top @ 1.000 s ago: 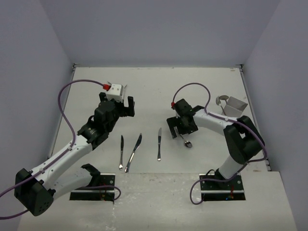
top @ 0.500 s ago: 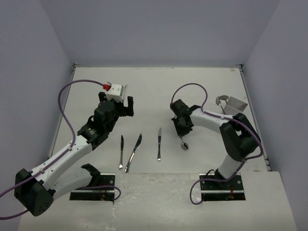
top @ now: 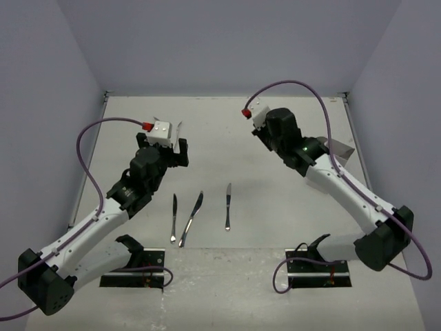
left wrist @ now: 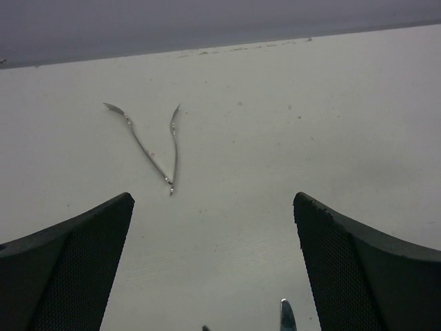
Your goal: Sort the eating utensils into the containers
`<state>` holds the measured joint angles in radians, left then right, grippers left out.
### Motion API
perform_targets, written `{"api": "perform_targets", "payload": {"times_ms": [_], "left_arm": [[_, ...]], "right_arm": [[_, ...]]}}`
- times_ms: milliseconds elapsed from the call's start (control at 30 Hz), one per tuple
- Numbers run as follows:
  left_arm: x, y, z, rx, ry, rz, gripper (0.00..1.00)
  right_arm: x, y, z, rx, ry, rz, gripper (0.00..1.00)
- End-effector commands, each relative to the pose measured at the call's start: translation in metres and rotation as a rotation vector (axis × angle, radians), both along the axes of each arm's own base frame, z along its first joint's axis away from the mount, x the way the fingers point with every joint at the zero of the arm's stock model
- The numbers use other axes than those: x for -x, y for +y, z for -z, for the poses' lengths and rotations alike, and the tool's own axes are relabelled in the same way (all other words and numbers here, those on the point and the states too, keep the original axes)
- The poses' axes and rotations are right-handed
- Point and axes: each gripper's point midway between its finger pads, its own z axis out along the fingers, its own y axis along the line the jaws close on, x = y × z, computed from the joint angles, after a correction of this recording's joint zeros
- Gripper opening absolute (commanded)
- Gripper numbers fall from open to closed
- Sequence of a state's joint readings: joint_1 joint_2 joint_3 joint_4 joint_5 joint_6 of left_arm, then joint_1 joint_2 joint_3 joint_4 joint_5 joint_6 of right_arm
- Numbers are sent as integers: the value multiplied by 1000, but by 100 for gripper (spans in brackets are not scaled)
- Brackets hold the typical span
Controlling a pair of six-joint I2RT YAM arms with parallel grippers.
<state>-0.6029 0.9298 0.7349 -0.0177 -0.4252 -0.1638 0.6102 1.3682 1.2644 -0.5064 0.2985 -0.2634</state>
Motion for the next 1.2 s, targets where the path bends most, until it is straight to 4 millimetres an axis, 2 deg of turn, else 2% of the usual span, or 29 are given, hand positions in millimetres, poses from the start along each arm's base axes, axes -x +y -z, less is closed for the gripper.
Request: {"api": "perform_targets", "payload": {"times_ms": [0,33,67,100,133,200,233,267,300,333,433,567,700,800,1000,1167], "left_arm": [[0,10,-11,27,-46,-44,100],[1,11,-14,32,-55,-46,100],[2,11,-14,33,-55,-44,100],[2,11,-16,35,-60,-41,100],[2,11,-17,34,-63,-41,100],[2,13,-17,34,-61,-53,100],[2,13,-16,31,-56,-55,100],[2,15,-15,27,-53,-65,100],[2,17,-13,25,-50,-72,100],[2,17,-12,21,-48,-76,100],[2,22,-10,10,-52,-97,100],[1,27,-8,7,-57,-127,100],[4,31,2,14,-35,-147,100],[6,32,6,22,-27,-149,100],[5,30,3,23,-28,-147,100],[4,29,12,-8,13,-142,100]], "right_arm": [[-30,-63,-80,532,-315,-93,0],[-37,-82,-92,600,-346,-81,0],[-39,-91,-102,642,-366,-107,0],[-38,-102,-120,770,-408,-185,0],[-41,-119,-127,819,-421,-209,0],[-37,-142,-149,958,-446,-219,0],[-35,-161,-153,1010,-424,-185,0],[-32,-171,-154,1057,-402,-190,0],[-26,-181,-144,1148,-331,-250,0],[-22,-197,-139,1192,-271,-232,0],[-16,-218,-120,1252,-149,-245,0],[-8,-233,-108,1319,-88,-315,0],[4,-267,-86,1390,73,-344,0],[6,-281,-67,1396,136,-386,0],[9,-280,-22,1406,213,-523,0],[10,-292,-5,1451,287,-542,0]]}}
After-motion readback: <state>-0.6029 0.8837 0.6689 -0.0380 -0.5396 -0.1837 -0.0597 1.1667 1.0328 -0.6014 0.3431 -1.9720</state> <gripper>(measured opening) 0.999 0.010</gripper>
